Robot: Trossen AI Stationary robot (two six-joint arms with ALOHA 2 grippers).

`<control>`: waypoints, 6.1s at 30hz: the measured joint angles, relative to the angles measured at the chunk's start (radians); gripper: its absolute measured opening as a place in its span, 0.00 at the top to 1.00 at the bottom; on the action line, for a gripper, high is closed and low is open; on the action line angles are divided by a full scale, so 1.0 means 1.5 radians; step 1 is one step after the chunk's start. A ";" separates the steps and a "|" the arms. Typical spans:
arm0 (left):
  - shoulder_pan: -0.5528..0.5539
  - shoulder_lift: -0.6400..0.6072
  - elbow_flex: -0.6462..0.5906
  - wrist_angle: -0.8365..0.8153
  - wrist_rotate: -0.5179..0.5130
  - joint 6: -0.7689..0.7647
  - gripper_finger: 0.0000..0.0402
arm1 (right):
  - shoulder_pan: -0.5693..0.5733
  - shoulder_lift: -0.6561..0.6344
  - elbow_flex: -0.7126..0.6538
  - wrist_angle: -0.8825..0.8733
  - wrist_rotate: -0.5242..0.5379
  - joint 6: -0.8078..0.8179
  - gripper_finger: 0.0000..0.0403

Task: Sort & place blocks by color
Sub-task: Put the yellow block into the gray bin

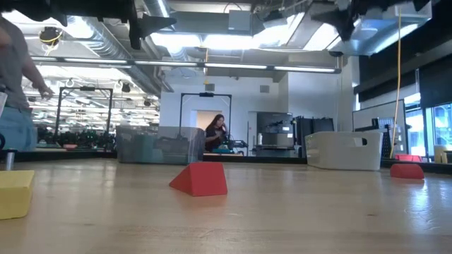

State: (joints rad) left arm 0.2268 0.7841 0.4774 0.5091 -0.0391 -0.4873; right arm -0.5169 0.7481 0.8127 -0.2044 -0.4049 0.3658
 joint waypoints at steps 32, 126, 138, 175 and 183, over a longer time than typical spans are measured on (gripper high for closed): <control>0.000 0.000 0.000 -0.001 0.000 -0.001 0.34 | 0.045 0.001 0.000 0.037 0.031 0.013 0.35; -0.521 0.804 0.578 -0.866 0.075 0.279 0.34 | 0.045 0.002 -0.001 -0.057 0.030 -0.008 0.35; -0.521 0.803 0.571 -0.851 0.067 0.312 0.34 | 0.045 0.002 -0.001 -0.057 0.030 -0.008 0.35; -0.313 0.539 0.571 -0.836 0.006 0.241 0.72 | 0.045 0.001 -0.001 -0.086 0.031 -0.023 0.35; -0.239 0.430 0.566 -0.794 -0.036 0.238 0.72 | 0.045 0.001 -0.001 -0.086 0.031 -0.023 0.35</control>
State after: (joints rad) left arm -0.1320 1.4286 1.3259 -0.6819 -0.0925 -0.1303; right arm -0.4494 0.7502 0.8116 -0.3334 -0.3592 0.3321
